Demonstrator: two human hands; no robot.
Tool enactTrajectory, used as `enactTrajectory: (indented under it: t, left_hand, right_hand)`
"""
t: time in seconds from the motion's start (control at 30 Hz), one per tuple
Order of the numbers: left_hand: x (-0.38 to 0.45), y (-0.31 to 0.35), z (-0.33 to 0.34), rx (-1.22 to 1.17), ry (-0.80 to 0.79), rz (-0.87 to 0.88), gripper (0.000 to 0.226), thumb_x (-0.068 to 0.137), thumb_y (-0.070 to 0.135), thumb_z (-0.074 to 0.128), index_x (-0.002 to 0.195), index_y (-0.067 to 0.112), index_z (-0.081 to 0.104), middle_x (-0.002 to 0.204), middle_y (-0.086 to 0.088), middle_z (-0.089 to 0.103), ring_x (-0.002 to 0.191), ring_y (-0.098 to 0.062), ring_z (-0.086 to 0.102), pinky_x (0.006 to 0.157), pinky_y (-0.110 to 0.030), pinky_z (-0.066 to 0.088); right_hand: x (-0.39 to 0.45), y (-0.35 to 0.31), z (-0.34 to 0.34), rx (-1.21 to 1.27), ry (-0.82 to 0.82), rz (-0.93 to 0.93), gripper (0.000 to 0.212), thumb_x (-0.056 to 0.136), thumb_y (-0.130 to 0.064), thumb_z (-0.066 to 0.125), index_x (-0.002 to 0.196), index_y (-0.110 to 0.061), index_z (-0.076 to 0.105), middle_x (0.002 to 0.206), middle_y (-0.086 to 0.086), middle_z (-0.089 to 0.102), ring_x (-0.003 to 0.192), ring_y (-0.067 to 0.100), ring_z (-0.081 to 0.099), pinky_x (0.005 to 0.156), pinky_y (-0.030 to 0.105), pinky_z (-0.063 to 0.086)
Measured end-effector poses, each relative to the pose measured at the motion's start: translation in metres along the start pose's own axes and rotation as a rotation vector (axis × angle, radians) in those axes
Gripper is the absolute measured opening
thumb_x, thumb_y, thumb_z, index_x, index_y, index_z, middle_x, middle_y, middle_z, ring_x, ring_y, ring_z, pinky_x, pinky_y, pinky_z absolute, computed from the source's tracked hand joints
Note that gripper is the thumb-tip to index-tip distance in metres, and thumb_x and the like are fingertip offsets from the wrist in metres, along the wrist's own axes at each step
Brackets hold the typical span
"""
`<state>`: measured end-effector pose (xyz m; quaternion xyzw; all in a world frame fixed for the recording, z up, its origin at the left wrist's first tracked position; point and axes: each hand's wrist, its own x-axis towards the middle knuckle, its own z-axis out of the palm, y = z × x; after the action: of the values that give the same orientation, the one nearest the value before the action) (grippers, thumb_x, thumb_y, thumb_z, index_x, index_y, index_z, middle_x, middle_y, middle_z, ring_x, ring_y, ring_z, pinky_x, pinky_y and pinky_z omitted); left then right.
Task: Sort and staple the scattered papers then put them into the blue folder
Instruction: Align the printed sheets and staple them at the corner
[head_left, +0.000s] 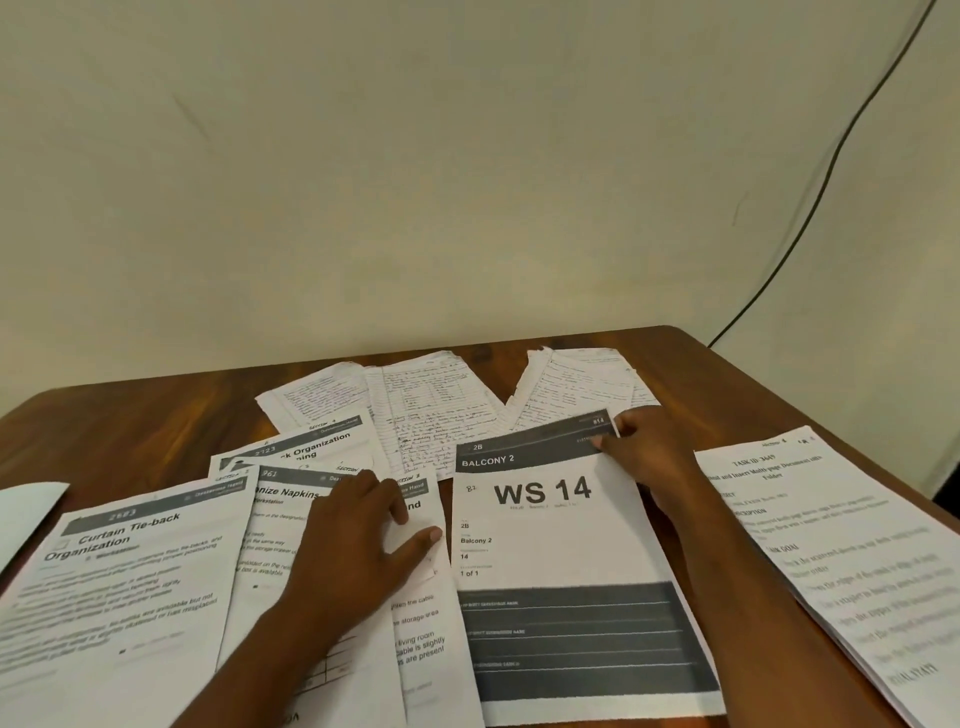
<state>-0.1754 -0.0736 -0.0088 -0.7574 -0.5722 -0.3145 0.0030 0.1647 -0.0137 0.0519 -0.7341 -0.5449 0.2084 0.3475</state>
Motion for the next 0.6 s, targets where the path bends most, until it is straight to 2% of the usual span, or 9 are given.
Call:
enactTrajectory:
  t: [0.1, 0.2, 0.3, 0.37, 0.47, 0.53, 0.6]
  left_hand:
    - [0.000, -0.007, 0.001, -0.053, 0.002, 0.003, 0.039, 0.083, 0.077, 0.058, 0.087, 0.038, 0.059, 0.090, 0.025, 0.054, 0.088, -0.004, 0.052, 0.079, -0.034, 0.049]
    - [0.002, -0.011, 0.001, -0.068, 0.003, 0.001, 0.036, 0.083, 0.075, 0.059, 0.089, 0.039, 0.061, 0.092, 0.025, 0.055, 0.090, -0.002, 0.053, 0.081, -0.036, 0.050]
    - [0.001, -0.010, 0.001, -0.083, 0.005, 0.001, 0.035, 0.083, 0.074, 0.060, 0.091, 0.040, 0.062, 0.093, 0.025, 0.056, 0.091, -0.002, 0.055, 0.082, -0.035, 0.050]
    - [0.001, -0.009, 0.000, -0.095, 0.006, 0.002, 0.035, 0.082, 0.074, 0.061, 0.091, 0.040, 0.063, 0.093, 0.025, 0.057, 0.091, -0.003, 0.055, 0.082, -0.035, 0.050]
    - [0.001, -0.008, 0.000, -0.097, 0.008, 0.005, 0.037, 0.082, 0.074, 0.061, 0.092, 0.039, 0.065, 0.094, 0.024, 0.058, 0.092, -0.003, 0.056, 0.081, -0.034, 0.051]
    - [0.001, -0.007, -0.002, -0.093, 0.013, 0.010, 0.037, 0.082, 0.074, 0.062, 0.092, 0.039, 0.066, 0.094, 0.024, 0.059, 0.092, -0.002, 0.056, 0.081, -0.033, 0.050]
    - [0.002, -0.006, -0.003, -0.099, 0.014, 0.011, 0.039, 0.083, 0.076, 0.062, 0.093, 0.039, 0.067, 0.095, 0.025, 0.059, 0.093, -0.001, 0.056, 0.083, -0.032, 0.050]
  right_hand:
    - [0.000, -0.008, -0.003, 0.239, -0.028, 0.001, 0.010, 0.096, -0.028, 0.074, 0.094, -0.018, 0.071, 0.098, -0.003, 0.071, 0.091, 0.020, 0.068, 0.090, 0.040, 0.060]
    - [-0.006, -0.018, -0.007, 0.388, -0.070, -0.018, 0.007, 0.101, -0.026, 0.067, 0.101, -0.019, 0.070, 0.100, -0.006, 0.070, 0.092, 0.016, 0.067, 0.079, 0.029, 0.057]
    - [-0.010, -0.021, -0.010, 0.382, -0.090, -0.037, 0.020, 0.104, -0.033, 0.060, 0.091, -0.020, 0.068, 0.095, -0.007, 0.069, 0.088, 0.015, 0.066, 0.068, 0.022, 0.049]
    - [-0.012, -0.022, -0.011, 0.376, -0.092, -0.041, 0.024, 0.104, -0.035, 0.058, 0.087, -0.021, 0.067, 0.095, -0.005, 0.071, 0.087, 0.015, 0.067, 0.067, 0.021, 0.047]
    - [-0.010, -0.021, -0.011, 0.415, -0.091, -0.035, 0.023, 0.104, -0.036, 0.059, 0.089, -0.021, 0.068, 0.100, -0.001, 0.074, 0.090, 0.019, 0.069, 0.070, 0.026, 0.052]
    - [-0.010, -0.022, -0.010, 0.427, -0.083, -0.041, 0.024, 0.104, -0.037, 0.059, 0.090, -0.020, 0.070, 0.100, 0.002, 0.076, 0.092, 0.023, 0.071, 0.079, 0.036, 0.059]
    - [-0.008, -0.022, -0.009, 0.443, -0.066, -0.050, 0.027, 0.104, -0.037, 0.060, 0.090, -0.018, 0.073, 0.097, 0.004, 0.078, 0.093, 0.027, 0.072, 0.085, 0.043, 0.059]
